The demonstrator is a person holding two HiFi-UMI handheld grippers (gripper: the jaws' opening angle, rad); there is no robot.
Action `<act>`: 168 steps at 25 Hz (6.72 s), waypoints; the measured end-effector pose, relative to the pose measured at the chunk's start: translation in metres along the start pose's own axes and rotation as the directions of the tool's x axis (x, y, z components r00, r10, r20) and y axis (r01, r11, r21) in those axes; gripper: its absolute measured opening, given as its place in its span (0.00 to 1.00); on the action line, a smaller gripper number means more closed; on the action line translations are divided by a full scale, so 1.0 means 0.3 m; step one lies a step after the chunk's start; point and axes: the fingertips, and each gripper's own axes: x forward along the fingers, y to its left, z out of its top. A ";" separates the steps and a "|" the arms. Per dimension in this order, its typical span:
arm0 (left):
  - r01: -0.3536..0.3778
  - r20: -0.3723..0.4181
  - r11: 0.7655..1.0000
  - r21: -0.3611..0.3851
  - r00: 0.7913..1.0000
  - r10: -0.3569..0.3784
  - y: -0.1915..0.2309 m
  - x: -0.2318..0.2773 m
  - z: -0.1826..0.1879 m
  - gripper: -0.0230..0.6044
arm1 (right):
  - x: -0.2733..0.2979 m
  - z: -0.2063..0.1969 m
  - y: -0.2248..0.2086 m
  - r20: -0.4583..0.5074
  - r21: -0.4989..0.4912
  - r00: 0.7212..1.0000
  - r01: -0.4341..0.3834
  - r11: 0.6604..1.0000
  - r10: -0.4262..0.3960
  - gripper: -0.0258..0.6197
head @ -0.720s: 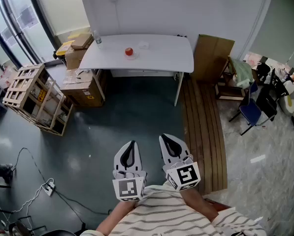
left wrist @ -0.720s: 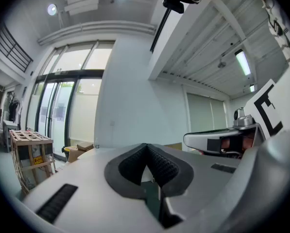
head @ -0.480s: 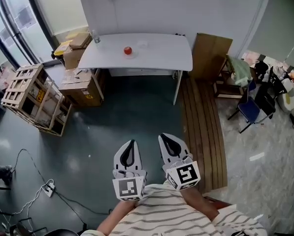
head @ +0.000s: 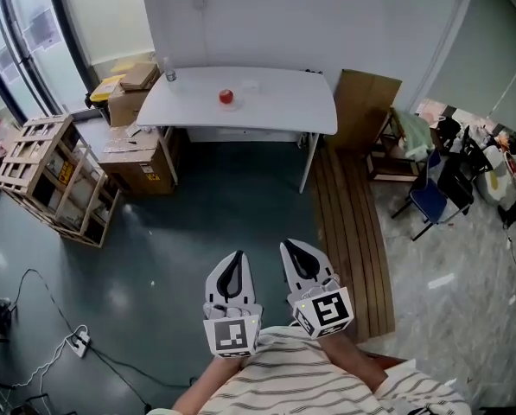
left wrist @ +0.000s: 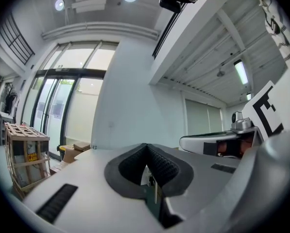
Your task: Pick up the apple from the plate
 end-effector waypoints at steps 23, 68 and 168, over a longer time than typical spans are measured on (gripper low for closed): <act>-0.034 -0.058 0.999 0.013 0.998 0.034 0.348 0.400 -0.104 0.04 | 0.524 -0.066 -0.058 -0.029 -0.011 0.998 -0.047 0.999 0.047 0.06; 0.051 -0.113 0.998 -0.024 0.992 -0.054 1.176 2.189 -0.204 0.04 | 2.299 -0.109 -0.862 -0.100 0.044 0.994 0.039 0.998 -0.035 0.06; -0.105 -0.336 0.986 0.127 0.931 0.143 1.326 2.535 -0.502 0.04 | 2.819 -0.899 -1.193 -0.444 0.139 0.875 -0.145 0.980 0.193 0.57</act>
